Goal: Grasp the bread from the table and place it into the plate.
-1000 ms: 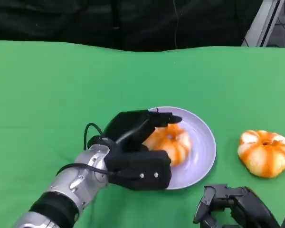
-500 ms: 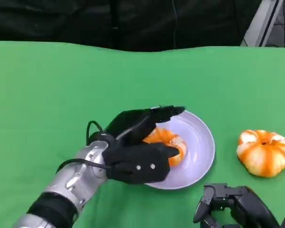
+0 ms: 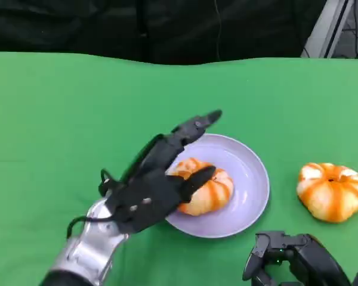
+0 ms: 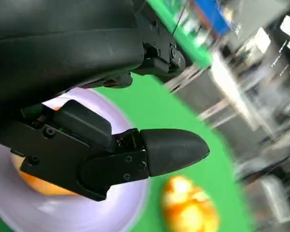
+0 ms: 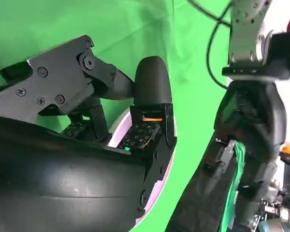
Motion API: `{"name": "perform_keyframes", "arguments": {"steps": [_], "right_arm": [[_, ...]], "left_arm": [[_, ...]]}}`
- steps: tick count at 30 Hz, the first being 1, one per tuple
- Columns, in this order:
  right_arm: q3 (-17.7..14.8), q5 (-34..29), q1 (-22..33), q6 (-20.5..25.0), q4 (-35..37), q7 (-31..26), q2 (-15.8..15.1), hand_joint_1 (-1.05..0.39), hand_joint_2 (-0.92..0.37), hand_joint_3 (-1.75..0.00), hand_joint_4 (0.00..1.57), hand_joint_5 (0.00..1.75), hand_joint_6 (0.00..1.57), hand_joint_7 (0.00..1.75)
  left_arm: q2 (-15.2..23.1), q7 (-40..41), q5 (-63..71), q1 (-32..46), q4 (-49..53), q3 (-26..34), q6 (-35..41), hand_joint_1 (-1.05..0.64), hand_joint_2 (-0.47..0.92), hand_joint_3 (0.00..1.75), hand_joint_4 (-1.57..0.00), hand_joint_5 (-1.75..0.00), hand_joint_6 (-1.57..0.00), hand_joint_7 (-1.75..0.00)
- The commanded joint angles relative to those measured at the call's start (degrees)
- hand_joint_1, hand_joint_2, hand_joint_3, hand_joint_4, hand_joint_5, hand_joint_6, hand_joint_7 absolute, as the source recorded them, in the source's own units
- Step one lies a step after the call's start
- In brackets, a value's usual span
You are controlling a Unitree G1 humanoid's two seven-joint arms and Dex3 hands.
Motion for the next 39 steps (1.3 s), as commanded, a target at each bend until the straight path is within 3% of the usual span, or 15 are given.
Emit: {"name": "perform_keyframes", "arguments": {"steps": [1, 11, 22, 24, 27, 39], "right_arm": [[-0.34, 0.79, 0.46, -0.81, 0.09, -0.12, -0.30, -0.10, -0.63, -0.95, 0.85, 1.43, 0.87, 1.17], [-0.49, 1.51, 0.07, -1.09, 0.54, 0.77, -0.85, -0.11, -0.64, -0.94, 0.84, 1.45, 0.85, 1.18], [-0.54, 1.53, 0.07, -1.08, 0.54, 0.89, -0.87, -0.11, -0.64, -0.94, 0.83, 1.46, 0.84, 1.19], [-0.62, 1.70, 0.24, -0.42, -0.05, 0.94, -1.09, -0.11, -0.64, -0.94, 0.83, 1.46, 0.84, 1.19], [-0.65, 1.95, 0.45, 0.03, -0.58, 1.07, -1.25, -0.11, -0.64, -0.93, 0.83, 1.46, 0.85, 1.19], [-1.00, 3.26, 0.98, 0.04, -1.24, 2.08, -1.56, -0.10, -0.65, -0.92, 0.83, 1.46, 0.84, 1.19]], "left_arm": [[-0.31, -1.20, -3.67, 1.92, -1.28, 2.71, -2.51, -0.89, 0.92, 0.70, -0.43, -0.05, -0.28, -0.02], [-0.50, -4.31, -11.67, 9.41, -8.26, 7.43, -6.47, -0.86, 0.92, 0.64, -0.59, -0.08, -0.37, -0.03], [-1.13, -5.73, -11.61, 10.00, -9.10, 8.66, -6.15, -0.85, 0.92, 0.65, -0.61, -0.05, -0.37, -0.02], [-1.08, -8.72, -19.53, 19.20, -15.42, 10.61, -7.35, -0.83, 0.92, 0.60, -0.64, -0.05, -0.40, -0.02], [-1.36, -11.68, -24.73, 25.02, -19.65, 11.53, -7.40, -0.82, 0.92, 0.56, -0.67, -0.04, -0.42, -0.02], [-3.34, -18.01, -28.94, 31.34, -20.26, 12.81, -9.12, -0.79, 0.92, 0.51, -0.73, -0.03, -0.52, -0.03]]}}
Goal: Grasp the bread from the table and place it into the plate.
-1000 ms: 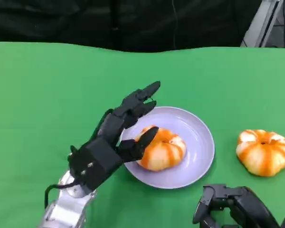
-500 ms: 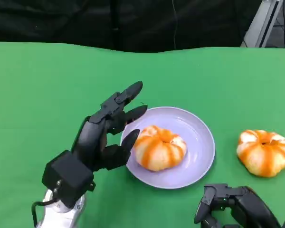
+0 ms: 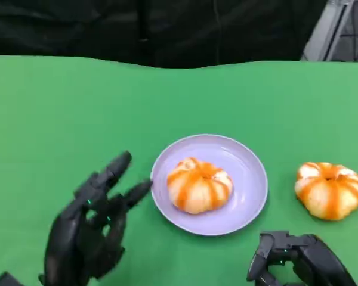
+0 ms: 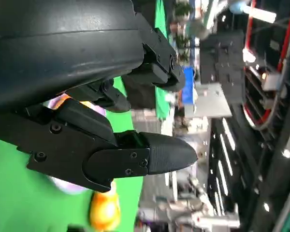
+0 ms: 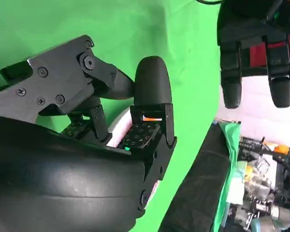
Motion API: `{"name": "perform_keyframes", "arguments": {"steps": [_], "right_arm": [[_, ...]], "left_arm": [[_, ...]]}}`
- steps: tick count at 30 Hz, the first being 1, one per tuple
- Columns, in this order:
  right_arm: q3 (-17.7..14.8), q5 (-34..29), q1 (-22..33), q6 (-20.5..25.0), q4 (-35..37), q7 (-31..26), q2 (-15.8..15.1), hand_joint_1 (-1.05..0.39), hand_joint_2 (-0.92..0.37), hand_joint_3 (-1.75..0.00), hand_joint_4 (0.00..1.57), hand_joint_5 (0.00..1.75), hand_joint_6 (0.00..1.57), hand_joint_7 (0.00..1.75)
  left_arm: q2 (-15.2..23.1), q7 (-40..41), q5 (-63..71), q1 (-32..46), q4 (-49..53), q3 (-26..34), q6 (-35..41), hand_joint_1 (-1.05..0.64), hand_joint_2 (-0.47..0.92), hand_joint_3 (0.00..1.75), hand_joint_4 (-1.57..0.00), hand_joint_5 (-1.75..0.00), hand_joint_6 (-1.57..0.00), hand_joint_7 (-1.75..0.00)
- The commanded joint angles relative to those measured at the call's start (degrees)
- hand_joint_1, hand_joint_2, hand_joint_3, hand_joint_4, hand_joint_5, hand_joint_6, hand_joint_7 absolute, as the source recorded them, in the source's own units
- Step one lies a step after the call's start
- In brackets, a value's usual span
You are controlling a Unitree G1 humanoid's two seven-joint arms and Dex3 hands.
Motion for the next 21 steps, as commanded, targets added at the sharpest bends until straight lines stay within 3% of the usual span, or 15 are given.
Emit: {"name": "perform_keyframes", "arguments": {"steps": [1, 21], "right_arm": [[-0.74, 1.03, 0.14, 0.02, -0.52, 0.25, -0.81, -0.10, -0.65, -0.92, 0.83, 1.46, 0.84, 1.19], [-0.71, 0.41, 0.17, 0.33, -0.78, -0.27, -0.90, -0.11, -0.65, -0.91, 0.84, 1.46, 0.85, 1.18]], "left_arm": [[0.01, -1.12, -0.36, 0.24, -0.10, 1.07, -0.83, -0.79, 0.92, 0.51, -0.74, -0.03, -0.52, -0.03], [-0.67, -7.82, -1.15, 2.65, 7.78, 2.82, -5.04, -0.67, 0.92, 0.43, -0.76, -0.01, -0.54, -0.01]]}}
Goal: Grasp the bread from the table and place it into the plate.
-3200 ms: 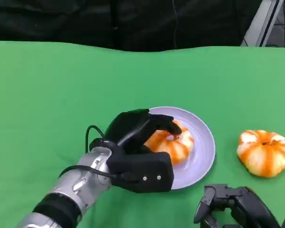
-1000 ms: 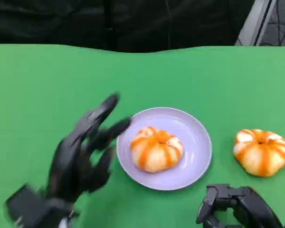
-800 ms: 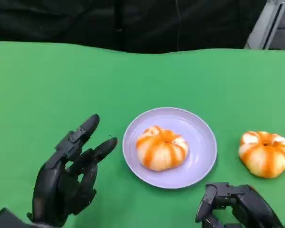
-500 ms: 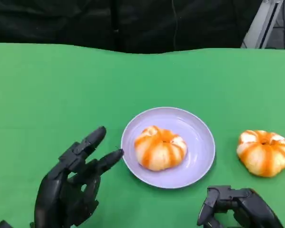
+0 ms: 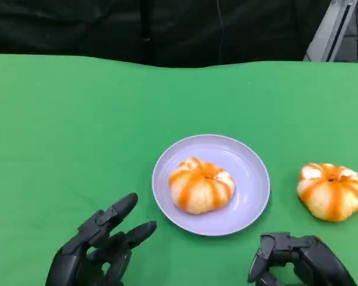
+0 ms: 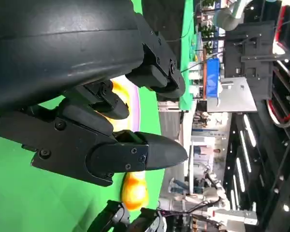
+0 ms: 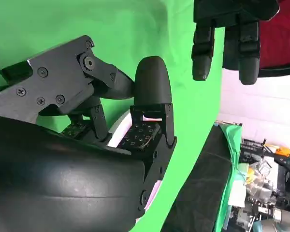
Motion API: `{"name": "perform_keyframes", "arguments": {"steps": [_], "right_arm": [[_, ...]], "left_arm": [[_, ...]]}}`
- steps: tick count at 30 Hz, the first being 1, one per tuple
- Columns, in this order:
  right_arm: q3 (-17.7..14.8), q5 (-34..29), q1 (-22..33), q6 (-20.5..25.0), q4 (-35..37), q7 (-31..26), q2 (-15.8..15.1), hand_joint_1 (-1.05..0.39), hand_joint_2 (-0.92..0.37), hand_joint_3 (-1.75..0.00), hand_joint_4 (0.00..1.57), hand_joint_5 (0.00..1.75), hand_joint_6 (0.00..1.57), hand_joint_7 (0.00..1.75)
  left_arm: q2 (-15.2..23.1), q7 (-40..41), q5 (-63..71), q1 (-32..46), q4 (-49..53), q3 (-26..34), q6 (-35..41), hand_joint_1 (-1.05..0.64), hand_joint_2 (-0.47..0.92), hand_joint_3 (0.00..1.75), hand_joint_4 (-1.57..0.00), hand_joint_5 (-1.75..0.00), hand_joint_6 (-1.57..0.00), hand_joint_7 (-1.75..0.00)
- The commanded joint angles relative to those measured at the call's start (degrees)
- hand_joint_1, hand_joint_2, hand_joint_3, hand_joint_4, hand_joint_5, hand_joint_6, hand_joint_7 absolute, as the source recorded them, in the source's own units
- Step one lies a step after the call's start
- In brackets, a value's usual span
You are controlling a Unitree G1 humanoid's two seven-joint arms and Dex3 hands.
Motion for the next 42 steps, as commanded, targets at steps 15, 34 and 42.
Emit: {"name": "perform_keyframes", "arguments": {"steps": [15, 34, 42], "right_arm": [[-0.68, 0.49, 0.37, 0.25, -1.13, -0.23, -0.81, -0.09, -0.65, -0.91, 0.85, 1.46, 0.86, 1.16], [-0.64, 0.43, 0.80, 0.94, -1.89, -0.14, -0.97, -0.11, -0.65, -0.91, 0.84, 1.45, 0.86, 1.17], [-0.64, 0.42, 0.81, 0.95, -1.91, -0.14, -0.97, -0.11, -0.65, -0.91, 0.84, 1.45, 0.86, 1.17]], "left_arm": [[-0.43, -0.76, 0.92, -0.92, 1.79, 0.80, -1.80, -0.64, 0.92, 0.40, -0.80, -0.01, -0.55, -0.01], [-0.91, -0.67, 0.61, -1.57, 3.51, 2.08, -2.18, -0.58, 0.92, 0.41, -0.82, -0.01, -0.56, -0.01], [-0.96, -0.73, 0.65, -1.58, 3.51, 2.17, -2.16, -0.58, 0.92, 0.41, -0.82, -0.01, -0.56, 0.00]]}}
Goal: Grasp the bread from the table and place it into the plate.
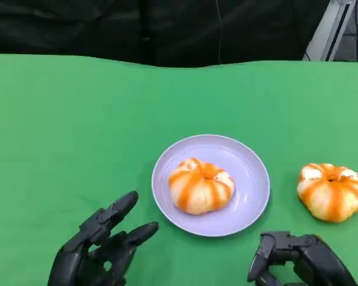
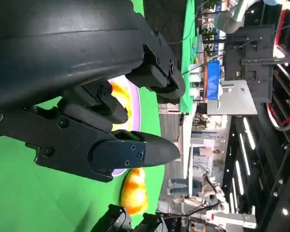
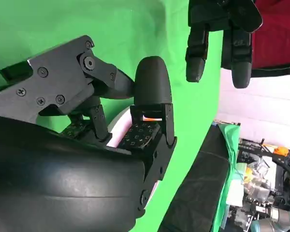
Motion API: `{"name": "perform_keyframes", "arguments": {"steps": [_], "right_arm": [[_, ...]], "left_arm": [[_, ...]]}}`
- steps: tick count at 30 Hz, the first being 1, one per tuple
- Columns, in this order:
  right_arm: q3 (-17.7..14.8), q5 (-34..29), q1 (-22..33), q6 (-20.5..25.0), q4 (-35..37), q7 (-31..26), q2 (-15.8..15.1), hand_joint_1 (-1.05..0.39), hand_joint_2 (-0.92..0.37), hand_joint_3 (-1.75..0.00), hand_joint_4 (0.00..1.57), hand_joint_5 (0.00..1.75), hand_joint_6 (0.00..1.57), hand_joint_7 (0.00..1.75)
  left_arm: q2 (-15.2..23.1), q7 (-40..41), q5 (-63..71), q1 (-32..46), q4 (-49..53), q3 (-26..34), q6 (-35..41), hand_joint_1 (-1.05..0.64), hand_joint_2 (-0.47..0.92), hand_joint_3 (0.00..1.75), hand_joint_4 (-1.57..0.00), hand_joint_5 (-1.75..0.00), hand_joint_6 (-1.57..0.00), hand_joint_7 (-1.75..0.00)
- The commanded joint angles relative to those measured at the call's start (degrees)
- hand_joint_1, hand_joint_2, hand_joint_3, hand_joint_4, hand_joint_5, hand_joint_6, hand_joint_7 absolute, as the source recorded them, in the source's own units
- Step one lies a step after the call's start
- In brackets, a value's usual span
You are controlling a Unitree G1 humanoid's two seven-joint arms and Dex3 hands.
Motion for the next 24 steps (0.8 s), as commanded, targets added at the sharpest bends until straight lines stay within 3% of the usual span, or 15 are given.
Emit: {"name": "perform_keyframes", "arguments": {"steps": [1, 3, 4, 5, 7, 23, 24], "right_arm": [[-0.64, 0.45, 0.40, 0.44, -0.34, -0.15, -0.95, -0.11, -0.65, -0.91, 0.84, 1.45, 0.86, 1.17], [-0.68, 0.47, 0.37, 0.28, -0.21, -0.08, -1.04, -0.11, -0.65, -0.91, 0.84, 1.45, 0.86, 1.17], [-0.71, 0.49, 0.35, 0.15, -0.11, -0.02, -1.11, -0.11, -0.65, -0.91, 0.84, 1.45, 0.86, 1.17], [-0.73, 0.51, 0.33, 0.06, -0.04, 0.02, -1.16, -0.11, -0.65, -0.91, 0.84, 1.46, 0.86, 1.17], [-0.72, 0.52, 0.32, 0.02, -0.01, 0.04, -1.19, -0.11, -0.64, -0.92, 0.84, 1.46, 0.86, 1.17], [-0.62, 0.84, 0.35, 0.36, -0.17, 0.23, -1.18, -0.10, -0.64, -0.93, 0.84, 1.47, 0.86, 1.18], [-0.62, 1.03, 0.33, 0.27, -0.02, 0.36, -1.11, -0.10, -0.64, -0.93, 0.84, 1.46, 0.85, 1.17]], "left_arm": [[0.41, -0.34, 0.02, 0.00, 0.53, 0.60, -1.14, -0.58, 0.92, 0.41, -0.82, -0.01, -0.56, 0.00], [0.03, 1.70, 1.78, 0.07, 0.29, 0.99, -1.71, -0.58, 0.92, 0.41, -0.82, -0.01, -0.56, 0.00], [-0.27, 3.28, 3.17, 0.13, 0.11, 1.29, -2.15, -0.29, 0.92, 0.44, -0.85, -0.01, -0.63, -0.03], [-0.47, 4.46, 4.20, 0.16, 0.00, 1.49, -2.47, -0.10, 0.92, 0.47, -0.86, -0.02, -0.68, -0.04], [-0.61, 5.51, 5.14, 0.18, -0.02, 1.56, -2.74, 0.00, 0.92, 0.49, -0.87, -0.02, -0.70, -0.05], [0.01, 7.53, 8.59, -0.58, 1.76, 1.50, -6.05, 0.03, 0.92, 0.49, -0.91, -0.02, -0.73, -0.03], [0.16, 7.67, 9.40, -0.91, 2.59, 1.43, -7.34, -0.04, 0.91, 0.51, -1.06, -0.37, -1.01, -0.24]]}}
